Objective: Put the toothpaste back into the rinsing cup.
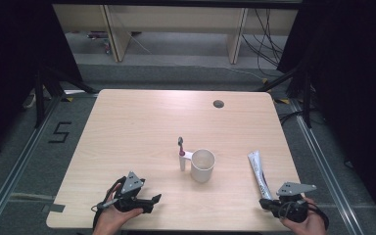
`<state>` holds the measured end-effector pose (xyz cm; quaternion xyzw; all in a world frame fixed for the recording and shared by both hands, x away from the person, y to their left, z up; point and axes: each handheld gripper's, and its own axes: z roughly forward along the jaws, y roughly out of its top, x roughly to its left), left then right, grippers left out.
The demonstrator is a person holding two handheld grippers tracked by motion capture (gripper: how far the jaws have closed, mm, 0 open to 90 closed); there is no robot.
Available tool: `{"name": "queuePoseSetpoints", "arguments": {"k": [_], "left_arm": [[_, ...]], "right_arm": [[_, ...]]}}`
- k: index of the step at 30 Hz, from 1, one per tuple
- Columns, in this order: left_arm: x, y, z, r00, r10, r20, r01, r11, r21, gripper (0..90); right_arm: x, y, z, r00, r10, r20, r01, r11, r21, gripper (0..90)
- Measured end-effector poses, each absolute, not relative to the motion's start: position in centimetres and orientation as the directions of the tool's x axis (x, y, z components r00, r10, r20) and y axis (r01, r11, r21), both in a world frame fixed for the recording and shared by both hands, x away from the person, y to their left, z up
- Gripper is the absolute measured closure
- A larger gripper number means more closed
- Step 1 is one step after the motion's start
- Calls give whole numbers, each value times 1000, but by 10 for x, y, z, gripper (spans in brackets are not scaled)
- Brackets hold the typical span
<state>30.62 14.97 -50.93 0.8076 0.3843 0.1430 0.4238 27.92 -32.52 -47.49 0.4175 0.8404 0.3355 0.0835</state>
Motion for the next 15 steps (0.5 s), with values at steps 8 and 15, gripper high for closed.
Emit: {"name": "queuePoseSetpoints", "arguments": {"k": [8, 15], "left_arm": [[307, 149, -509, 666, 740, -90, 498, -351, 793, 189], [308, 150, -509, 668, 739, -85, 496, -357, 791, 189]], "right_arm": [[311, -325, -459, -544, 839, 10, 670, 428, 606, 504], [336, -314, -467, -505, 863, 0, 711, 416, 566, 422]]}}
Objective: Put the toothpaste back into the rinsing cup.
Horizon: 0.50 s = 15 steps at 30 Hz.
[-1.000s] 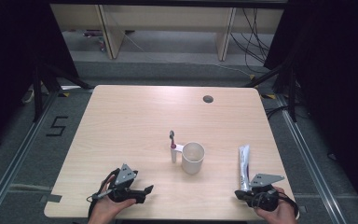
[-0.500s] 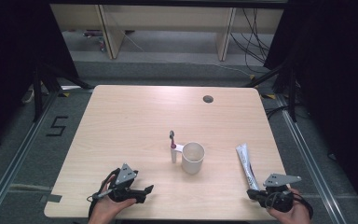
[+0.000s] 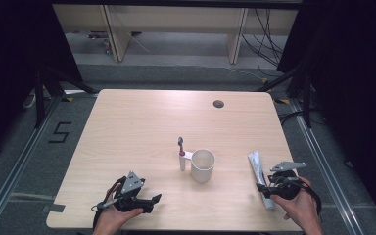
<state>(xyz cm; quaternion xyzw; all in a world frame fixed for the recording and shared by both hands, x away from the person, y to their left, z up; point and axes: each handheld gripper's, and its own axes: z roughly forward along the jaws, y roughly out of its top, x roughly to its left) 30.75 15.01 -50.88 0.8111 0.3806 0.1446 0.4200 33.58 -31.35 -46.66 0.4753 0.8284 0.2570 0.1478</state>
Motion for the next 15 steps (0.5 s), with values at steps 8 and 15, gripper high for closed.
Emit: {"name": "queuePoseSetpoints", "arguments": {"k": [8, 15], "left_arm": [[306, 149, -508, 663, 743, -91, 496, -344, 797, 189], [307, 149, -508, 667, 739, -89, 492, -348, 798, 189]], "right_arm": [[360, -303, -474, -493, 868, -51, 747, 453, 487, 407], [371, -302, -478, -486, 873, -40, 771, 450, 451, 466]]}}
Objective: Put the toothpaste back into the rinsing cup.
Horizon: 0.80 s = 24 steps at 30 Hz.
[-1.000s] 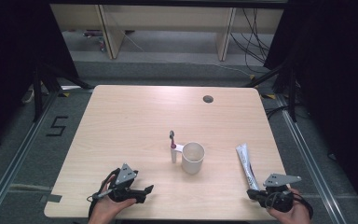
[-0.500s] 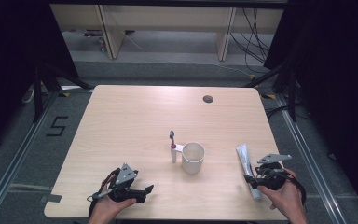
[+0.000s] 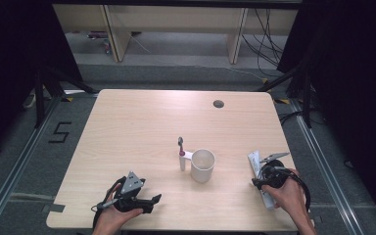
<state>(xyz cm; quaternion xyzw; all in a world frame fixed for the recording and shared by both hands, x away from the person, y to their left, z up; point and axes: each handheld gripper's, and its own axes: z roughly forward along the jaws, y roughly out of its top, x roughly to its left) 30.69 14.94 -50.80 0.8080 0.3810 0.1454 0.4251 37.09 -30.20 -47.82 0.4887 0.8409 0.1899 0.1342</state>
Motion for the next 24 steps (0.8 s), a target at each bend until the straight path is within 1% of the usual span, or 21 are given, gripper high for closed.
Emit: {"name": "queuePoseSetpoints", "arguments": {"k": [2, 4, 5, 6, 7, 9, 10, 11, 13, 15, 16, 17, 18, 19, 20, 21, 24], "left_arm": [[306, 149, -508, 664, 742, -93, 496, -344, 797, 189], [306, 149, -508, 665, 741, -93, 495, -344, 798, 189], [307, 149, -508, 668, 739, -87, 494, -352, 795, 189], [307, 150, -507, 672, 736, -80, 492, -364, 790, 189], [306, 149, -508, 670, 737, -92, 494, -351, 795, 189], [306, 149, -508, 666, 740, -93, 495, -345, 797, 189], [307, 149, -507, 670, 737, -88, 492, -353, 796, 189], [307, 148, -508, 664, 742, -98, 495, -337, 801, 189], [306, 150, -508, 671, 736, -89, 494, -355, 794, 189], [307, 149, -508, 670, 737, -90, 492, -350, 797, 189], [307, 148, -508, 665, 740, -98, 495, -339, 800, 189], [307, 149, -508, 671, 736, -89, 495, -355, 793, 189], [306, 149, -508, 670, 737, -90, 492, -350, 797, 189], [306, 149, -508, 669, 738, -91, 492, -348, 798, 189], [306, 149, -508, 669, 738, -91, 493, -348, 797, 189], [307, 150, -508, 672, 736, -83, 490, -358, 795, 189], [307, 150, -508, 673, 735, -84, 492, -361, 792, 189]], "right_arm": [[373, -304, -477, -474, 880, -29, 784, 437, 441, 491], [374, -305, -477, -486, 874, -24, 779, 445, 442, 491], [374, -305, -477, -465, 885, -9, 796, 422, 434, 493], [377, -306, -478, -482, 876, -14, 784, 439, 439, 502], [377, -306, -477, -469, 883, -9, 797, 427, 427, 519], [381, -308, -480, -482, 876, 2, 798, 438, 413, 579], [381, -308, -480, -482, 876, 2, 798, 438, 413, 579], [382, -309, -480, -483, 876, 10, 803, 439, 403, 587], [383, -309, -480, -488, 873, 7, 802, 446, 398, 591], [383, -307, -478, -478, 878, 13, 816, 439, 376, 602], [384, -307, -478, -495, 869, 3, 807, 458, 373, 607], [385, -306, -476, -494, 870, -5, 813, 464, 351, 628], [385, -306, -476, -494, 870, -5, 813, 464, 351, 628], [387, -306, -473, -511, 859, -18, 800, 483, 356, 723], [387, -306, -473, -511, 859, -18, 800, 483, 356, 723], [389, -308, -471, -520, 854, -30, 791, 495, 359, 753], [393, -310, -472, -550, 835, -14, 786, 523, 330, 758]]}}
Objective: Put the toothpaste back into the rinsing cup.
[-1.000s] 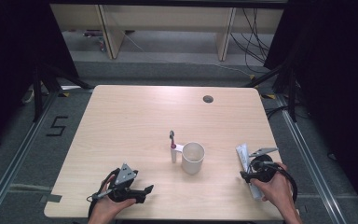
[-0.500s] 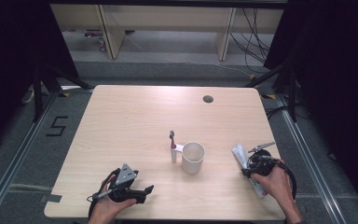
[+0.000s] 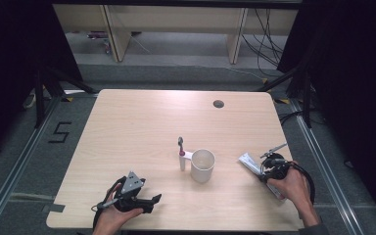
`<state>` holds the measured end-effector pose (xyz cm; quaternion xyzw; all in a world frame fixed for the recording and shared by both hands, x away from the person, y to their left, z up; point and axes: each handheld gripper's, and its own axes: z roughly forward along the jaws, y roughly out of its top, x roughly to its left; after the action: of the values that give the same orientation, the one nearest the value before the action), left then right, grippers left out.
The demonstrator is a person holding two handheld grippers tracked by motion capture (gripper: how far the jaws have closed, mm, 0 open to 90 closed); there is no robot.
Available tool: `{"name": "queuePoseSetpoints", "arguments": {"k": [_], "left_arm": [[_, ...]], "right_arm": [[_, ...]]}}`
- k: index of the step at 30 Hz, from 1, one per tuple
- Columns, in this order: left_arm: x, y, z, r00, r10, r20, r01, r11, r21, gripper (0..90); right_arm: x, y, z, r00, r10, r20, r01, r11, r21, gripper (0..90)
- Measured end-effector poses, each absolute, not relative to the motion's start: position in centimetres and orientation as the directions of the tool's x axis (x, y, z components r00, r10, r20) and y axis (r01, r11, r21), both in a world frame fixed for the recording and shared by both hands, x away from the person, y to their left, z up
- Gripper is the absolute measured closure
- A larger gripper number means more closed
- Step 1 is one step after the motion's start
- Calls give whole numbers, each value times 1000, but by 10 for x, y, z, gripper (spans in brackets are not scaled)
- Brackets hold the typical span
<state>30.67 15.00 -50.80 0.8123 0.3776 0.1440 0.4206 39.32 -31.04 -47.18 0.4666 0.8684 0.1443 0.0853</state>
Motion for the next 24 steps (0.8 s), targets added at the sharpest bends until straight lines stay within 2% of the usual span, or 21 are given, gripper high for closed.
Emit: {"name": "queuePoseSetpoints", "arguments": {"k": [15, 24], "left_arm": [[307, 150, -507, 676, 733, -78, 488, -366, 792, 189], [307, 149, -507, 672, 736, -83, 494, -362, 790, 189]], "right_arm": [[407, -301, -469, -600, 800, -14, 782, 590, 203, 762], [410, -297, -470, -616, 788, -15, 774, 608, 176, 763]]}}
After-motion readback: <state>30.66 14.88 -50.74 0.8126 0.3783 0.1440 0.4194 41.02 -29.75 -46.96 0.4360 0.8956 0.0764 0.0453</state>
